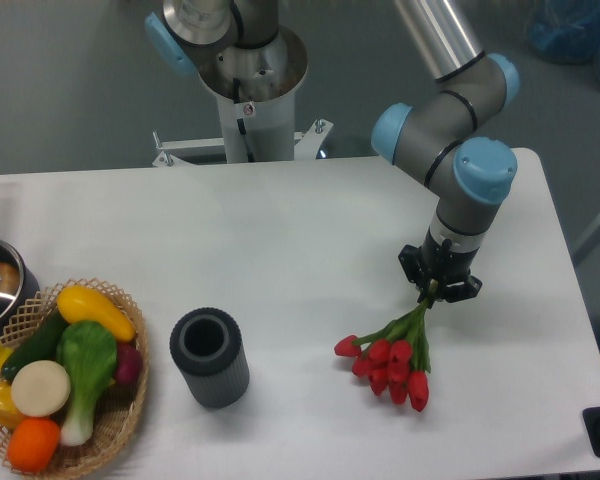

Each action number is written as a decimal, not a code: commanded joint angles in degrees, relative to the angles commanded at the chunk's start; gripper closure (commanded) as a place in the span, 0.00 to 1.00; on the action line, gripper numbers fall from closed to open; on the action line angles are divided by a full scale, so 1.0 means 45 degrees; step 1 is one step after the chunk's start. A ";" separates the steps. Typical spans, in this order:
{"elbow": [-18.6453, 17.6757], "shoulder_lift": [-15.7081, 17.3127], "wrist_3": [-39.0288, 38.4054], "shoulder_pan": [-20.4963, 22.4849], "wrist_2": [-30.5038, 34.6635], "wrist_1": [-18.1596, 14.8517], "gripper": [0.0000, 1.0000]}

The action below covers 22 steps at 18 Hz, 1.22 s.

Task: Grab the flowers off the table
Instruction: 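Lift the gripped red tulips up off the table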

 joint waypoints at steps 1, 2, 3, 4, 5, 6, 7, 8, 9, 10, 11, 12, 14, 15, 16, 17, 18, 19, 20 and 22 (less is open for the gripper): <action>0.0117 0.0214 -0.0466 -0.0117 -0.0233 0.0000 0.79; 0.0215 0.0410 -0.0761 -0.0254 -0.0487 0.0000 0.79; 0.0409 0.0682 -0.1131 -0.0332 -0.0914 0.0000 0.79; 0.0488 0.0820 -0.1367 -0.0372 -0.1247 0.0000 0.79; 0.0586 0.1073 -0.1718 -0.0391 -0.1850 0.0000 0.79; 0.0645 0.1269 -0.1992 -0.0527 -0.2475 0.0000 0.79; 0.0684 0.1368 -0.2130 -0.0548 -0.2829 0.0000 0.79; 0.0723 0.1504 -0.2228 -0.0587 -0.3219 0.0000 0.79; 0.0820 0.1660 -0.2422 -0.0703 -0.3823 0.0000 0.79; 0.0860 0.1816 -0.2618 -0.0762 -0.4390 0.0000 0.79; 0.0918 0.1934 -0.2697 -0.0821 -0.4782 0.0000 0.79; 0.0977 0.2032 -0.2756 -0.0879 -0.5134 0.0000 0.79; 0.0997 0.2285 -0.2873 -0.0919 -0.5818 0.0000 0.79; 0.1036 0.2461 -0.3047 -0.0919 -0.6111 0.0000 0.79; 0.1055 0.2501 -0.3146 -0.0900 -0.6288 0.0000 0.79; 0.1055 0.2502 -0.3166 -0.0841 -0.6406 0.0000 0.79; 0.1113 0.2502 -0.3166 -0.0802 -0.6465 0.0000 0.79; 0.1191 0.2521 -0.3186 -0.0763 -0.6485 0.0000 0.79; 0.1250 0.2502 -0.3186 -0.0724 -0.6485 0.0000 0.79; 0.1231 0.2540 -0.3186 -0.0646 -0.6504 0.0000 0.79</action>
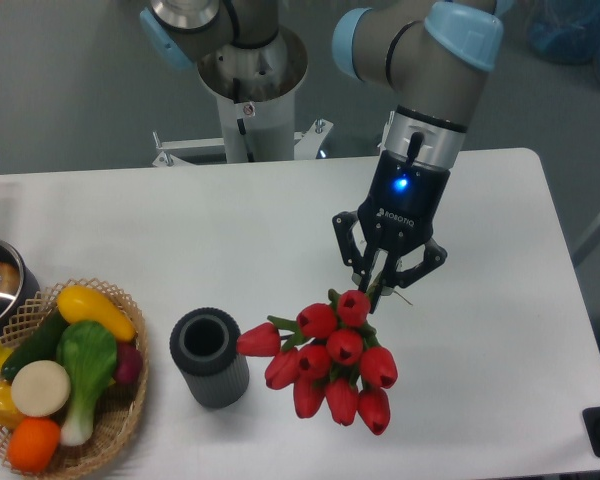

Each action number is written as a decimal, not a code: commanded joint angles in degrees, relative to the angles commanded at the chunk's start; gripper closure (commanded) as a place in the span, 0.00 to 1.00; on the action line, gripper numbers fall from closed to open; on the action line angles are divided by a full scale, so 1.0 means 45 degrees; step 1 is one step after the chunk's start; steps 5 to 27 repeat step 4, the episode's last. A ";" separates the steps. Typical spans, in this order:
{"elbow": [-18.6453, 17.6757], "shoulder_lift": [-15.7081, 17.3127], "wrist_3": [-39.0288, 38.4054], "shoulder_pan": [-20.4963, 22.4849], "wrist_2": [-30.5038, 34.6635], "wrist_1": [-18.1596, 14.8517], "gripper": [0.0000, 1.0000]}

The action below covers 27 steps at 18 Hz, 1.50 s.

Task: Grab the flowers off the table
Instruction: 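Lift the gripped red tulips up off the table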

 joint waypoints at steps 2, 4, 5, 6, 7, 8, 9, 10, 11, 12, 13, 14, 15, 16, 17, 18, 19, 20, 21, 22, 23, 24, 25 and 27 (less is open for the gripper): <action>-0.0117 0.0117 0.0000 0.0117 -0.0117 0.0000 0.79; -0.0098 0.0117 -0.0020 0.0137 -0.0176 0.0000 0.79; -0.0098 0.0117 -0.0020 0.0137 -0.0176 0.0000 0.79; -0.0098 0.0117 -0.0020 0.0137 -0.0176 0.0000 0.79; -0.0098 0.0117 -0.0020 0.0137 -0.0176 0.0000 0.79; -0.0098 0.0117 -0.0020 0.0137 -0.0176 0.0000 0.79; -0.0098 0.0117 -0.0020 0.0137 -0.0176 0.0000 0.79; -0.0098 0.0117 -0.0020 0.0137 -0.0176 0.0000 0.79; -0.0098 0.0117 -0.0020 0.0137 -0.0176 0.0000 0.79; -0.0098 0.0117 -0.0020 0.0137 -0.0176 0.0000 0.79; -0.0098 0.0117 -0.0020 0.0137 -0.0176 0.0000 0.79; -0.0098 0.0117 -0.0020 0.0137 -0.0176 0.0000 0.79; -0.0098 0.0117 -0.0020 0.0137 -0.0176 0.0000 0.79; -0.0098 0.0117 -0.0020 0.0137 -0.0176 0.0000 0.79; -0.0098 0.0117 -0.0020 0.0137 -0.0176 0.0000 0.79; -0.0098 0.0117 -0.0020 0.0137 -0.0176 0.0000 0.79; -0.0098 0.0117 -0.0020 0.0137 -0.0176 0.0000 0.79; -0.0098 0.0117 -0.0020 0.0137 -0.0176 0.0000 0.79; -0.0098 0.0117 -0.0020 0.0137 -0.0176 0.0000 0.79; -0.0098 0.0117 -0.0020 0.0137 -0.0176 0.0000 0.79; -0.0098 0.0117 -0.0020 0.0137 -0.0176 0.0000 0.79; -0.0098 0.0117 -0.0020 0.0137 -0.0176 0.0000 0.79; -0.0098 0.0117 -0.0020 0.0137 -0.0176 0.0000 0.79; -0.0098 0.0117 -0.0020 0.0137 -0.0176 0.0000 0.79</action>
